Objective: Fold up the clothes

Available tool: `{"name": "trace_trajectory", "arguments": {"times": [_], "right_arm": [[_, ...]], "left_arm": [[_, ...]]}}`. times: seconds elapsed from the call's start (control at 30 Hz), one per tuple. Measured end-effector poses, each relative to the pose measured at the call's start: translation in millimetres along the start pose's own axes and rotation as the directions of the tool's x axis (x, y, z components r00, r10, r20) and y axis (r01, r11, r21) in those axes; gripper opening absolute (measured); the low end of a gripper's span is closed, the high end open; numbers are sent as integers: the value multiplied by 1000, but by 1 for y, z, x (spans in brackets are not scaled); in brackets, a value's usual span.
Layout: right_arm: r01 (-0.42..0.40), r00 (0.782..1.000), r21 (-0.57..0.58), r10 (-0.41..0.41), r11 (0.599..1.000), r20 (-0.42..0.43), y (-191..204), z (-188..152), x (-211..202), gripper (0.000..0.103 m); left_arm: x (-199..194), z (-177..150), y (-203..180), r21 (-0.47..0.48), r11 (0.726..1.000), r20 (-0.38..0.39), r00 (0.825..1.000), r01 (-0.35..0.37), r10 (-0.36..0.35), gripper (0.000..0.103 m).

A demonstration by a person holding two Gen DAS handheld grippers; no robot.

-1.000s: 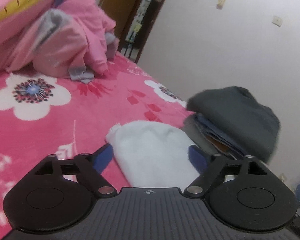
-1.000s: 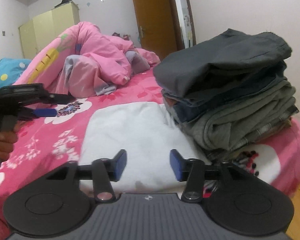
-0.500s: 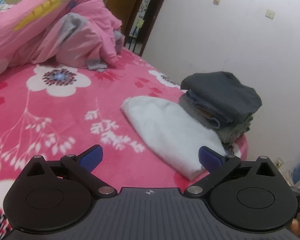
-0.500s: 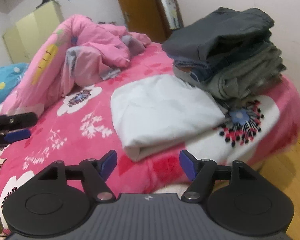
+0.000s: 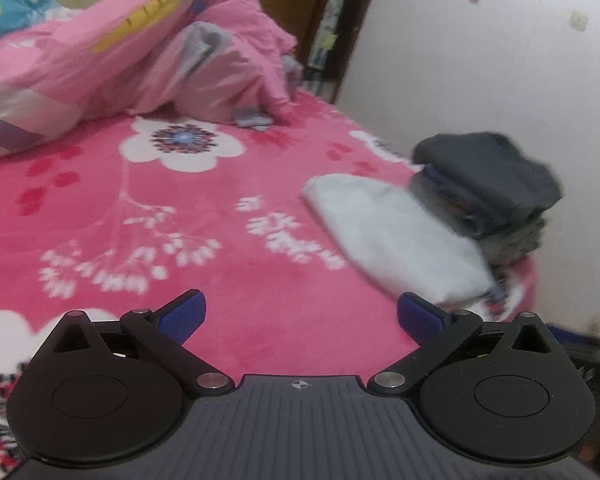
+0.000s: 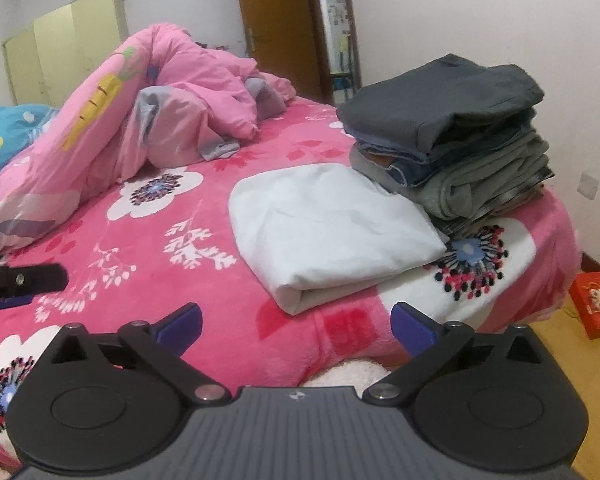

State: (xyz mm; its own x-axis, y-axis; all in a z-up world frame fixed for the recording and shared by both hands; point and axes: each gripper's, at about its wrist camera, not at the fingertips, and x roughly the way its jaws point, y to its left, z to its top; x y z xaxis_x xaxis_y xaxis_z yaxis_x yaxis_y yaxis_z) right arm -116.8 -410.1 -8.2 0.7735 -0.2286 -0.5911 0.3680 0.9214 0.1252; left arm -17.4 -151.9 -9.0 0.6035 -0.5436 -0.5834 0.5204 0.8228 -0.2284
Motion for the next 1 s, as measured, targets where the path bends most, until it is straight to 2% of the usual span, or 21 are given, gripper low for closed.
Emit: {"name": "trace_trajectory", "arguments": {"times": [0.07, 0.13, 0.23, 0.37, 0.63, 0.87, 1.0], "right_arm": [[43, 999, -11, -43, 999, 0, 4, 1, 2, 103], [76, 997, -16, -76, 997, 6, 7, 0, 3, 103], [107, 994, -19, -107, 994, 20, 11, -2, 5, 103], [126, 992, -19, -126, 992, 14, 10, -2, 9, 103], [111, 994, -17, -111, 994, 25, 12, 5, 13, 103], [94, 995, -12, -94, 996, 20, 18, 5, 15, 103], [90, 996, -7, -90, 996, 27, 17, 5, 14, 103]], "left_arm": [[1, -4, -4, 34, 998, -11, 998, -54, 55, 103], [3, -8, -5, 48, 996, -36, 996, -75, 77, 103], [4, -12, -3, 29, 995, -79, 992, -97, 99, 103], [-3, -23, -1, 3, 987, -81, 984, -160, 159, 103], [-21, -44, 0, -28, 990, -94, 986, -137, 134, 102], [-21, -53, -10, 68, 986, -152, 975, -150, 159, 103], [-25, -55, -14, 95, 991, -159, 981, -95, 109, 103]]}}
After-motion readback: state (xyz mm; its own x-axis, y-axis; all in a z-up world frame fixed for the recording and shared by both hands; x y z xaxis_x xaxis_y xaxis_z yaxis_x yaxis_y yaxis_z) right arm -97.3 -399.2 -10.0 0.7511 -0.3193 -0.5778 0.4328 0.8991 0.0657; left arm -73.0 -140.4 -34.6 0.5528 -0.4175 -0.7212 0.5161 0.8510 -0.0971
